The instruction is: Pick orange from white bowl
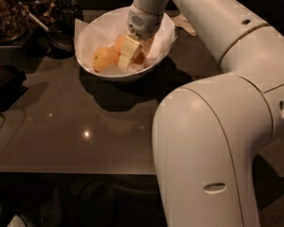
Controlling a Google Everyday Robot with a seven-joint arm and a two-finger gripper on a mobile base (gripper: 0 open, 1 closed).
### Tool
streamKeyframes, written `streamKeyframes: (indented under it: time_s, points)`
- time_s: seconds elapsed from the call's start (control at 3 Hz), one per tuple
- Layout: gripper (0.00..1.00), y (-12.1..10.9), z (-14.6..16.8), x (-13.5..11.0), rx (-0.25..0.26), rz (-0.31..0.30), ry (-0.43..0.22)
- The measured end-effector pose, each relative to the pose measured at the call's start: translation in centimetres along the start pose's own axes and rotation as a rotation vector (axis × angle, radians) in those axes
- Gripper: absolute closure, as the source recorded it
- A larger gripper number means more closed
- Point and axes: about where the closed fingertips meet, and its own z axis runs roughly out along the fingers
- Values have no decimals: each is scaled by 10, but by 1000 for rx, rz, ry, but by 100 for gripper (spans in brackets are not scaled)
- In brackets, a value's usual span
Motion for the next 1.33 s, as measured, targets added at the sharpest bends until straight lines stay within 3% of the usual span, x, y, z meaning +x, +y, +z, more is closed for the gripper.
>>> streamKeyframes:
  time_s: [0.67, 1.33]
  points:
    - [27, -4, 14, 1, -22, 8, 17]
    - [69, -6, 17, 2, -52, 4, -20]
